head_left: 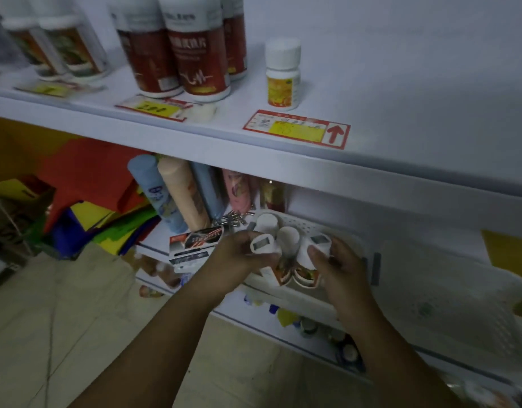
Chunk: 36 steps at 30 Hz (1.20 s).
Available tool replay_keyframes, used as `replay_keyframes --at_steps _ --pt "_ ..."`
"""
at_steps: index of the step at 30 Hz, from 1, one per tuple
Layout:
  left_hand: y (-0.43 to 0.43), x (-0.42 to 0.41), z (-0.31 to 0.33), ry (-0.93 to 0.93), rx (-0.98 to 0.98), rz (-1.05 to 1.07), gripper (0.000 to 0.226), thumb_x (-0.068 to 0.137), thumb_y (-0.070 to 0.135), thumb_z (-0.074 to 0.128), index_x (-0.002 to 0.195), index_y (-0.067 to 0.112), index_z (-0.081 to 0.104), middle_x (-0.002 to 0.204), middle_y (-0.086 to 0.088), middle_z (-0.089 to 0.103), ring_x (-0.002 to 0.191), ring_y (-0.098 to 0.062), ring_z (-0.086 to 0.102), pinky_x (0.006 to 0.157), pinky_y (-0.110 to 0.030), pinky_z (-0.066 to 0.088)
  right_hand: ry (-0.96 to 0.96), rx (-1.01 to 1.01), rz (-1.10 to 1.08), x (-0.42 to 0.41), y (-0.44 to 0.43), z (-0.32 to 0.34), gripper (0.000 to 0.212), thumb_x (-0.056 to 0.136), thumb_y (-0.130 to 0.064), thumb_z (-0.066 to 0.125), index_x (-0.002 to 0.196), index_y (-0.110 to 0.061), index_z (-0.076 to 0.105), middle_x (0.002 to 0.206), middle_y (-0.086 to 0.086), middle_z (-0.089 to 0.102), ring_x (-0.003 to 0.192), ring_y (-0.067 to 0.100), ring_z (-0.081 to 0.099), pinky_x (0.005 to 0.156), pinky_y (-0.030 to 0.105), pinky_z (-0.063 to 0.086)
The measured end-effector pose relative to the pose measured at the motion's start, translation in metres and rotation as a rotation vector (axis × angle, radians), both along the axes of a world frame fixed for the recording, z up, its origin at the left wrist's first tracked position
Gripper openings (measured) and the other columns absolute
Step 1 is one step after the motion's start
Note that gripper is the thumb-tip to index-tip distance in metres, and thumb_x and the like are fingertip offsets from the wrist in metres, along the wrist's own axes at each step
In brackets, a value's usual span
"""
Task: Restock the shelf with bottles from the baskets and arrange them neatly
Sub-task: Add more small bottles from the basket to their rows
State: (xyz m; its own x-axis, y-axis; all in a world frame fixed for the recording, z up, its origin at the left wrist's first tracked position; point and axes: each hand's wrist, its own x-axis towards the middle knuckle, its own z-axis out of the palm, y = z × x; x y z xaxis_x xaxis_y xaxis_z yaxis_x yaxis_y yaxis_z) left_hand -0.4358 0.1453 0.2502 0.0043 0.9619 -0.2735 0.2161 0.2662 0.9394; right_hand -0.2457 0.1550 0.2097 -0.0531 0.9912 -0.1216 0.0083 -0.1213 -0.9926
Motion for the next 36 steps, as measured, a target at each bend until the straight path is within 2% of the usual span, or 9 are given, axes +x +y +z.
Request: replay_keyframes --at_steps 4,7,11,14,17,21,26,31,36 --pt "-0.059 -0.018 0.054 -0.487 0.03 0.204 0.028 0.069 0.033 0.066 0.093 0.021 0.074 0.095 -0.007 0.076 0.088 -0.023 0.072 0.068 -0.031 0.059 0.232 -0.036 0.206 -0.031 -0.036 0.055 0.018 0.076 -0.045 0.066 0.092 -0.04 0.072 0.094 -0.009 0.075 0.086 0.012 0.072 0.066 0.028 0.057" --pt "-0.097 -0.035 0.094 -0.595 0.094 0.23 0.035 0.073 0.035 0.059 0.102 0.018 0.07 0.095 -0.009 0.076 0.084 -0.024 0.073 0.062 -0.033 0.059 0.284 -0.021 0.307 -0.064 -0.063 0.095 0.03 0.074 -0.054 0.067 0.096 -0.034 0.072 0.097 0.001 0.075 0.086 0.023 0.071 0.074 0.045 0.057" --pt "-0.146 -0.081 0.147 -0.558 0.224 0.155 0.045 0.076 0.035 0.053 0.116 0.016 0.063 0.092 -0.005 0.076 0.074 -0.016 0.073 0.05 -0.023 0.055 0.29 0.083 0.405 -0.118 -0.096 0.148 0.033 0.074 -0.049 0.065 0.099 -0.028 0.071 0.102 0.005 0.073 0.095 0.024 0.07 0.076 0.04 0.056" --pt "-0.18 -0.12 0.172 -0.535 0.262 0.155 0.044 0.073 0.035 0.056 0.112 0.018 0.065 0.101 -0.007 0.075 0.082 -0.019 0.073 0.053 -0.026 0.056 0.262 0.115 0.454 -0.157 -0.124 0.181 0.045 0.067 -0.052 0.071 0.101 -0.023 0.071 0.105 0.008 0.073 0.098 0.027 0.068 0.086 0.048 0.054" --pt "-0.203 -0.154 0.188 -0.46 0.3 0.146 0.035 0.073 0.036 0.06 0.102 0.02 0.069 0.1 -0.009 0.075 0.088 -0.023 0.072 0.063 -0.031 0.058 0.2 0.164 0.51 -0.186 -0.145 0.207 0.042 0.077 -0.046 0.066 0.108 -0.017 0.067 0.11 0.012 0.07 0.104 0.031 0.066 0.092 0.054 0.05" --pt "-0.209 -0.186 0.211 -0.359 0.317 0.093 0.037 0.078 0.032 0.062 0.11 0.014 0.066 0.107 -0.014 0.072 0.101 -0.033 0.068 0.088 -0.045 0.054 0.068 0.263 0.512 -0.206 -0.155 0.24 0.044 0.065 -0.06 0.061 0.096 -0.03 0.071 0.099 -0.004 0.074 0.091 0.014 0.071 0.069 0.028 0.058" --pt "-0.182 -0.22 0.243 -0.262 0.388 -0.029 0.04 0.068 0.036 0.072 0.105 0.02 0.07 0.108 -0.007 0.073 0.101 -0.026 0.069 0.085 -0.039 0.056 -0.032 0.341 0.523 -0.221 -0.132 0.272 0.037 0.067 -0.048 0.059 0.094 -0.025 0.07 0.089 -0.007 0.076 0.07 0.006 0.071 0.049 0.014 0.05" --pt "-0.136 -0.252 0.27 -0.17 0.383 -0.09 0.04 0.055 0.036 0.077 0.094 0.029 0.073 0.1 -0.004 0.076 0.093 -0.022 0.072 0.075 -0.035 0.059 -0.103 0.47 0.517 -0.234 -0.083 0.302 0.04 0.062 -0.053 0.063 0.094 -0.03 0.072 0.097 -0.012 0.075 0.089 0.002 0.069 0.066 0.012 0.051" --pt "-0.09 -0.281 0.308 0.034 0.456 -0.034 0.037 0.05 0.035 0.075 0.086 0.027 0.074 0.092 -0.002 0.077 0.085 -0.017 0.073 0.068 -0.026 0.058 -0.196 0.583 0.444 -0.244 -0.031 0.337 0.045 0.056 -0.053 0.065 0.088 -0.023 0.072 0.088 -0.003 0.076 0.082 0.012 0.071 0.066 0.022 0.056"
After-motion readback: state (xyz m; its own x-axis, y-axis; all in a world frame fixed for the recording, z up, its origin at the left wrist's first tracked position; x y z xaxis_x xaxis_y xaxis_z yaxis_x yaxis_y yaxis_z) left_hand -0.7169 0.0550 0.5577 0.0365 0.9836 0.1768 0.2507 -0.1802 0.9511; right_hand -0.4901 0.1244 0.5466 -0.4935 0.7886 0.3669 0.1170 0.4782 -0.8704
